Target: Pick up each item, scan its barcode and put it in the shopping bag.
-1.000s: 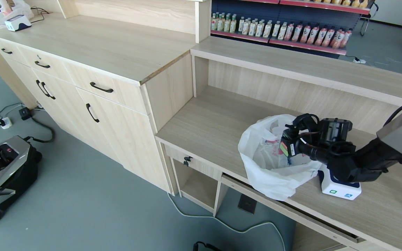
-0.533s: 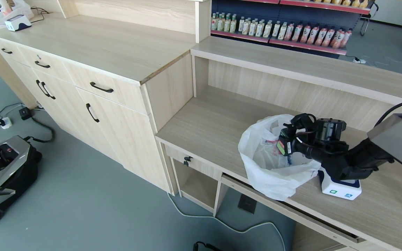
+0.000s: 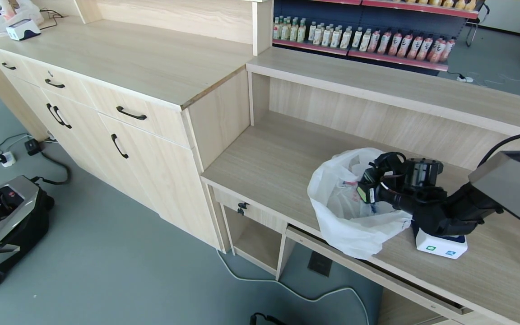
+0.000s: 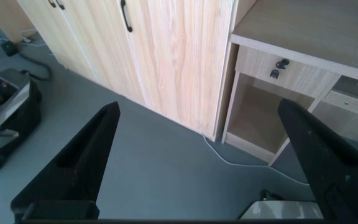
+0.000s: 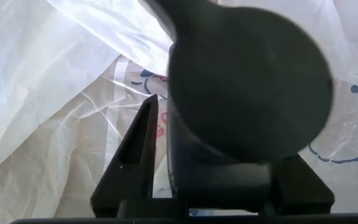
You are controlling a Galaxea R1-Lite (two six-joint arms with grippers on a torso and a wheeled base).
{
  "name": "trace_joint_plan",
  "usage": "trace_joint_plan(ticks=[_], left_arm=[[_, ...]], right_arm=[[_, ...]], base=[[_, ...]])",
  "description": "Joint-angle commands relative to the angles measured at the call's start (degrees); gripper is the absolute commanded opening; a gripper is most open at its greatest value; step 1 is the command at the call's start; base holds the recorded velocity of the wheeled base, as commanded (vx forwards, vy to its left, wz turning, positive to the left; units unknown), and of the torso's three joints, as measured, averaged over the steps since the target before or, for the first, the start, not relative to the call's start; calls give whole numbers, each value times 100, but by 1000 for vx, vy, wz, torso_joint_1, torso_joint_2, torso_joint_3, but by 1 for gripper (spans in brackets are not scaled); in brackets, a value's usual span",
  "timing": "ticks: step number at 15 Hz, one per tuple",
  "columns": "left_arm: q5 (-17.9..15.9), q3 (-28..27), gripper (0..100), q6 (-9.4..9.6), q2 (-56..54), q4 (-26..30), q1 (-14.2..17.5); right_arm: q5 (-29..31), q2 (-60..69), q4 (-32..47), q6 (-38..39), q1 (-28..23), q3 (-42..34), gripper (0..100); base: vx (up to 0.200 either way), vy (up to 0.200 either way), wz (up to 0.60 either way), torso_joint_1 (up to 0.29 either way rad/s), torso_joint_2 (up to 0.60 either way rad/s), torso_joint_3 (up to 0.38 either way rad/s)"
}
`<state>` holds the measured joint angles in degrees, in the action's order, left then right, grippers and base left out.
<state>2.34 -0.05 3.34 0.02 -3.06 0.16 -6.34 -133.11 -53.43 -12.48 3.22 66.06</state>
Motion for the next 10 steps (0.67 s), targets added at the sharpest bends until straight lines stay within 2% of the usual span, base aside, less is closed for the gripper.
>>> trace_joint_plan(ticks=[1, 3, 6, 7, 8, 10], left_arm=[[3, 5, 100, 0, -2, -2, 2], [3, -4, 100, 0, -2, -2, 2], [3, 5, 100, 0, -2, -2, 2], [3, 5, 100, 0, -2, -2, 2], [3, 5, 100, 0, -2, -2, 2], [3, -4, 100, 0, -2, -2, 2]], right_arm=[[1, 444, 8, 115, 12, -23, 100], [1, 1498, 421, 246, -41, -463, 100], [-25, 3300, 623, 202, -383, -2071, 100], [-25, 3546, 685, 185, -392, -2291, 100], [1, 4522, 1028, 18, -533, -2906, 100], [309, 5638, 2038, -589, -1086, -3055, 100]], base=[[0, 0, 0, 0, 0, 0], [0, 0, 0, 0, 0, 0], [0, 0, 0, 0, 0, 0], [0, 0, 0, 0, 0, 0], [0, 0, 0, 0, 0, 0], [0, 0, -600, 5, 2, -5]])
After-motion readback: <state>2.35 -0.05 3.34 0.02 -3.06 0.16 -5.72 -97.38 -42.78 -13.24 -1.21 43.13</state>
